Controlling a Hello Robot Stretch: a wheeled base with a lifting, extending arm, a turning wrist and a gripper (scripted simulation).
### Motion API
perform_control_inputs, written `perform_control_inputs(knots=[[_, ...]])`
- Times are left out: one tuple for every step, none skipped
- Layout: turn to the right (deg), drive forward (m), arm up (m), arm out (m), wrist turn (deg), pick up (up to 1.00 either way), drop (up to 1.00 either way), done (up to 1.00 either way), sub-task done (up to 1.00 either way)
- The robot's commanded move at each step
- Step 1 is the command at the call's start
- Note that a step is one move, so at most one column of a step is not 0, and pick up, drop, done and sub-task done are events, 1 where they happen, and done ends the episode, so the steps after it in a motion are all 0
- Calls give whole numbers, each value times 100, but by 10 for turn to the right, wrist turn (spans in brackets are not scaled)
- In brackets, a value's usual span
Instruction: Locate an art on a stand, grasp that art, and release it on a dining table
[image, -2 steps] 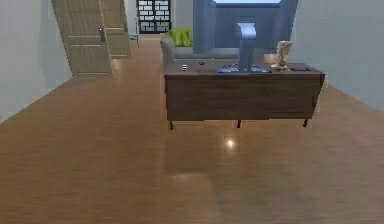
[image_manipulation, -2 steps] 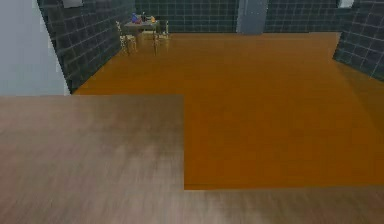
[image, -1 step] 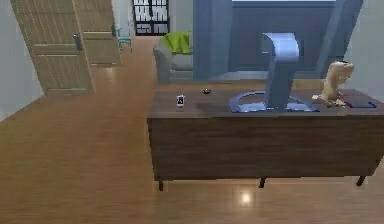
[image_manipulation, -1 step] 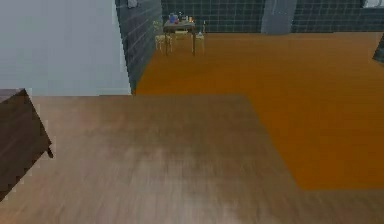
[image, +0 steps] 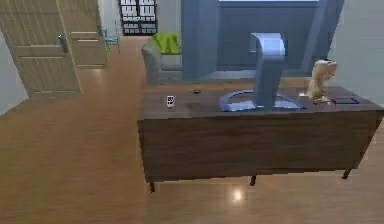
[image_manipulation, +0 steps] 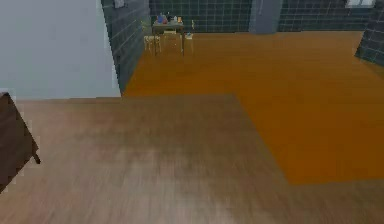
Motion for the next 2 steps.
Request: perform_control_inputs(knots=[[0,40,0,0,0,0,0,0,0],[450,0,0,0,0,0,0,0,0]])
